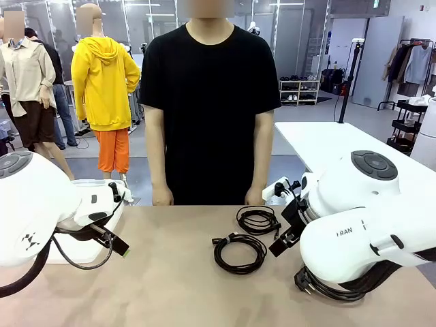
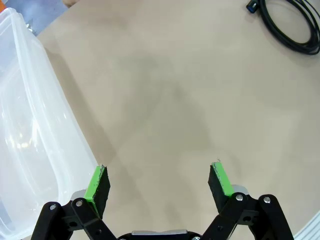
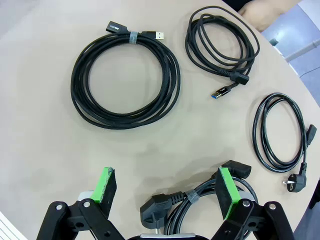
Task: Organize and store the cables.
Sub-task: Place the Power Cable into the Organizing box.
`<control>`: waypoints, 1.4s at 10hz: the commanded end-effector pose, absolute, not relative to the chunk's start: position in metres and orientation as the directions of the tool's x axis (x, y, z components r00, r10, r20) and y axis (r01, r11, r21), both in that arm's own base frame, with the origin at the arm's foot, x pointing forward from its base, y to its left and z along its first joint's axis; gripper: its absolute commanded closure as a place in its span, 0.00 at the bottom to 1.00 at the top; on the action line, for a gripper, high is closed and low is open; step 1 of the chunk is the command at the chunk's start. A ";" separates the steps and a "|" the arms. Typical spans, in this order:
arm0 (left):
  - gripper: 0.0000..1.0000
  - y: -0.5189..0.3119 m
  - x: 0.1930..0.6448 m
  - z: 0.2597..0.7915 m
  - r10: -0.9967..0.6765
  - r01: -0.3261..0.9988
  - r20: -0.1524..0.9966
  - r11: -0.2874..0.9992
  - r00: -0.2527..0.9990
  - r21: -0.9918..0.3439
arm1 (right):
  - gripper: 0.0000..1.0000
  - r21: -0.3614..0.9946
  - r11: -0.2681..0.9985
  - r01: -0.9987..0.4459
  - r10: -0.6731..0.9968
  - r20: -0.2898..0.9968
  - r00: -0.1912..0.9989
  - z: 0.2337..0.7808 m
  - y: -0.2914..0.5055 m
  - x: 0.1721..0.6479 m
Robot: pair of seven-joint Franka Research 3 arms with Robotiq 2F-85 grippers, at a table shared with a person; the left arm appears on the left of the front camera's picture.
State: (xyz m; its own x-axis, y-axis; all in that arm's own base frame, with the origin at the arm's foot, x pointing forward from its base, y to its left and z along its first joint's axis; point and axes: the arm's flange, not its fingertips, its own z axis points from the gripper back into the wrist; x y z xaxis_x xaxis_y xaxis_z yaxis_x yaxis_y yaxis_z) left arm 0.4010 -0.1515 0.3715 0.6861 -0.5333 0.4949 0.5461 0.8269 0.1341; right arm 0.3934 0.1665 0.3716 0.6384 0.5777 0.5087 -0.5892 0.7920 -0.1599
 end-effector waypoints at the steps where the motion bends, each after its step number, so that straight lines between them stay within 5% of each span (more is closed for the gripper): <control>1: 0.00 -0.151 0.401 0.372 -0.532 0.545 0.495 0.828 0.687 0.134 | 0.00 -0.159 0.793 -0.588 0.576 0.509 0.639 0.372 0.167 0.393; 4: 0.00 -0.152 0.401 0.372 -0.534 0.546 0.495 0.827 0.686 0.134 | 0.00 -0.160 0.792 -0.589 0.578 0.509 0.638 0.372 0.167 0.393; 8: 0.00 -0.113 0.385 0.483 -0.685 0.749 0.436 0.662 0.584 0.038 | 0.00 -0.092 0.698 -0.710 0.635 0.538 0.554 0.474 0.100 0.396; 11: 0.00 -0.058 0.346 0.517 -0.729 0.857 0.515 0.514 0.451 -0.023 | 0.00 -0.058 0.623 -0.780 0.643 0.606 0.468 0.511 0.043 0.367; 14: 0.00 0.003 0.293 0.515 -0.663 0.855 0.644 0.517 0.382 0.024 | 0.00 -0.014 0.610 -0.792 0.602 0.658 0.452 0.512 -0.029 0.320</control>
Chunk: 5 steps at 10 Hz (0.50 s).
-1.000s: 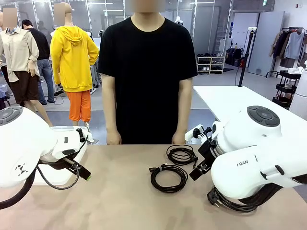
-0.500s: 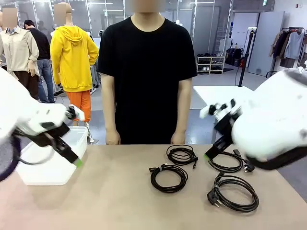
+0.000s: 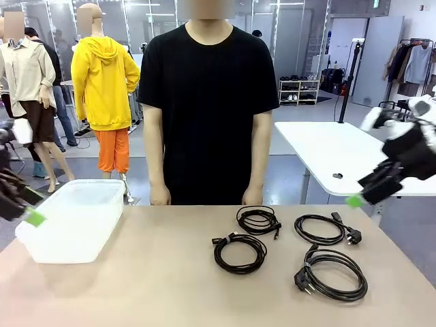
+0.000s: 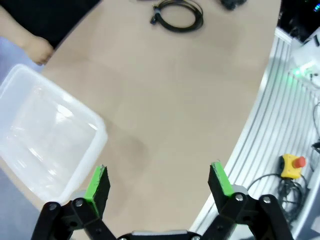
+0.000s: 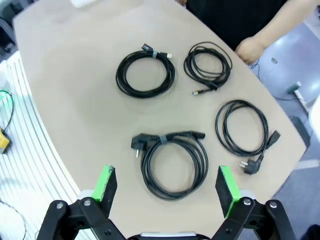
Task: Organize and store the cables.
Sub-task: Place the Power Cable into the Organizing box.
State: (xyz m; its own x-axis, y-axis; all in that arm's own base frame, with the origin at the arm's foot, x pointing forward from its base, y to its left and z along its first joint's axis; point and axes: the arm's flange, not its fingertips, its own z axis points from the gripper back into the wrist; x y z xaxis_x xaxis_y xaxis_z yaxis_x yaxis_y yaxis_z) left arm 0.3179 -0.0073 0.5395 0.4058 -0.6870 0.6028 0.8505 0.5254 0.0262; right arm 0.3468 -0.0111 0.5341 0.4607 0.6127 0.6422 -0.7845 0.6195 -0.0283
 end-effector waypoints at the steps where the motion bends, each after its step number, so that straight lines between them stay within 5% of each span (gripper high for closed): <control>1: 0.00 0.016 0.281 0.503 -0.648 0.835 0.652 0.548 0.394 0.040 | 0.00 -0.011 0.629 -0.777 0.591 0.657 0.468 0.507 -0.048 0.306; 5: 0.00 0.045 0.266 0.477 -0.546 0.769 0.707 0.640 0.450 0.004 | 0.00 0.019 0.664 -0.747 0.555 0.657 0.510 0.481 -0.100 0.262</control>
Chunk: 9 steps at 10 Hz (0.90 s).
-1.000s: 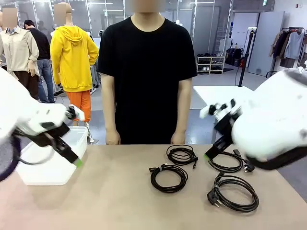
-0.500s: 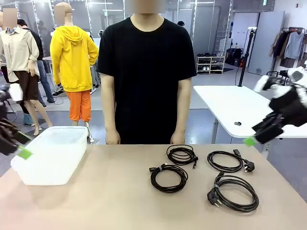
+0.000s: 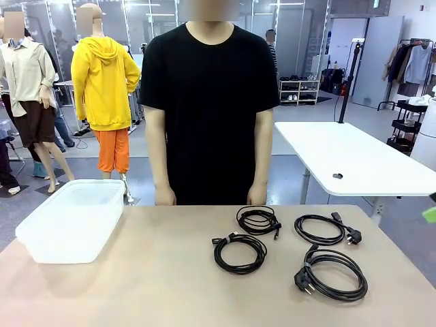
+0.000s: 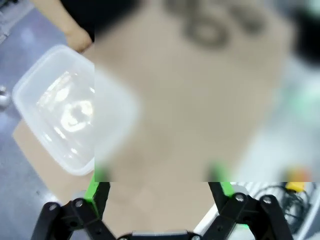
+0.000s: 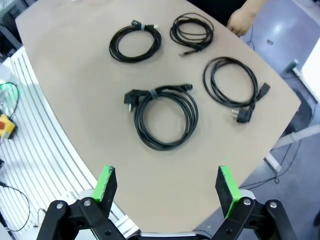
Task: Organize and store the cables.
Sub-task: Place the Power Cable into the Organizing box.
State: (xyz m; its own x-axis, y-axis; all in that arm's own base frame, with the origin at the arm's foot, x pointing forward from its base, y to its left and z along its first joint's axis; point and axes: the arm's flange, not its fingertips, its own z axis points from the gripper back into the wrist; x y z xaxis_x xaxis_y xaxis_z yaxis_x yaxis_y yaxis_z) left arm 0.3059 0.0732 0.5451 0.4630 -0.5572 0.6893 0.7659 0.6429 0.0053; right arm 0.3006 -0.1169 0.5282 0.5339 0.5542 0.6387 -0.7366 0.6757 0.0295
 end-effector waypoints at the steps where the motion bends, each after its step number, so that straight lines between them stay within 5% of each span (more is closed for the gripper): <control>1: 0.00 0.045 0.265 0.477 -0.540 0.764 0.709 0.645 0.453 0.003 | 0.00 0.024 0.663 -0.748 0.547 0.667 0.506 0.475 -0.102 0.252; 3: 0.00 0.041 0.267 0.480 -0.526 0.762 0.717 0.647 0.457 -0.011 | 0.00 0.042 0.679 -0.733 0.518 0.680 0.518 0.465 -0.102 0.242; 4: 0.00 0.077 0.307 0.542 -0.535 0.756 0.696 0.654 0.478 -0.016 | 0.00 0.036 0.685 -0.728 0.537 0.649 0.538 0.526 -0.136 0.290; 9: 0.00 0.077 0.307 0.542 -0.535 0.756 0.696 0.654 0.478 -0.016 | 0.00 0.036 0.685 -0.728 0.537 0.649 0.538 0.526 -0.136 0.290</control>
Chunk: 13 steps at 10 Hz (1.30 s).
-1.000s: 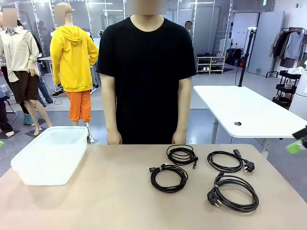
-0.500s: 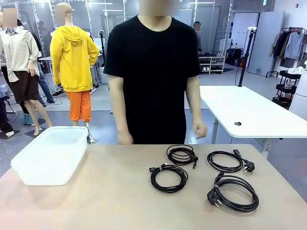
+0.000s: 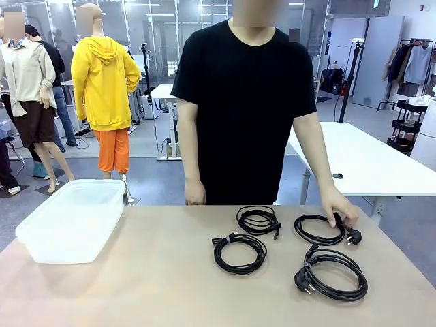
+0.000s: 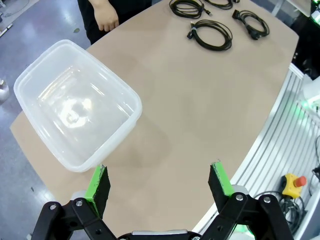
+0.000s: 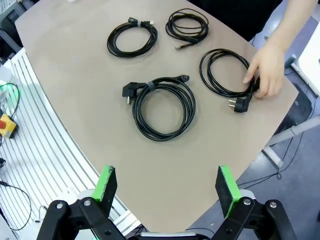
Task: Organize and store the cables.
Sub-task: Place the Power Cable into the Organizing box.
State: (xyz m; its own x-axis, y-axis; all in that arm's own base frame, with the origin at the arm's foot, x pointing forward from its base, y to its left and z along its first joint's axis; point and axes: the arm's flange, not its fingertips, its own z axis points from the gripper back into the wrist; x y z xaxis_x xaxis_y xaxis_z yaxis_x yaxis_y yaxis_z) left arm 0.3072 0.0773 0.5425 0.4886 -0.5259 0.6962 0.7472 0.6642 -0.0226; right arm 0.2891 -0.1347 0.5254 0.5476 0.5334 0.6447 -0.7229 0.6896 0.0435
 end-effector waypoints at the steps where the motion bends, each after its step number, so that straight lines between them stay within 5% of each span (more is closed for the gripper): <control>1: 0.00 0.077 0.307 0.542 -0.535 0.756 0.696 0.654 0.478 -0.016 | 0.00 0.036 0.685 -0.728 0.537 0.649 0.538 0.526 -0.136 0.290; 13: 0.00 0.077 0.307 0.542 -0.535 0.756 0.696 0.654 0.478 -0.016 | 0.00 0.036 0.685 -0.728 0.537 0.649 0.538 0.526 -0.136 0.290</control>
State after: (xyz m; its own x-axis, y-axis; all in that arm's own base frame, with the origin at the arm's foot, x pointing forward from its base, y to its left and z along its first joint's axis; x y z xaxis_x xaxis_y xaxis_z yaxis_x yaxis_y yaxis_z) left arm 0.3071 0.0771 0.5427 0.4884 -0.5266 0.6958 0.7472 0.6642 -0.0218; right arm 0.2892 -0.1349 0.5254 0.5524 0.5316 0.6421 -0.7188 0.6938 0.0441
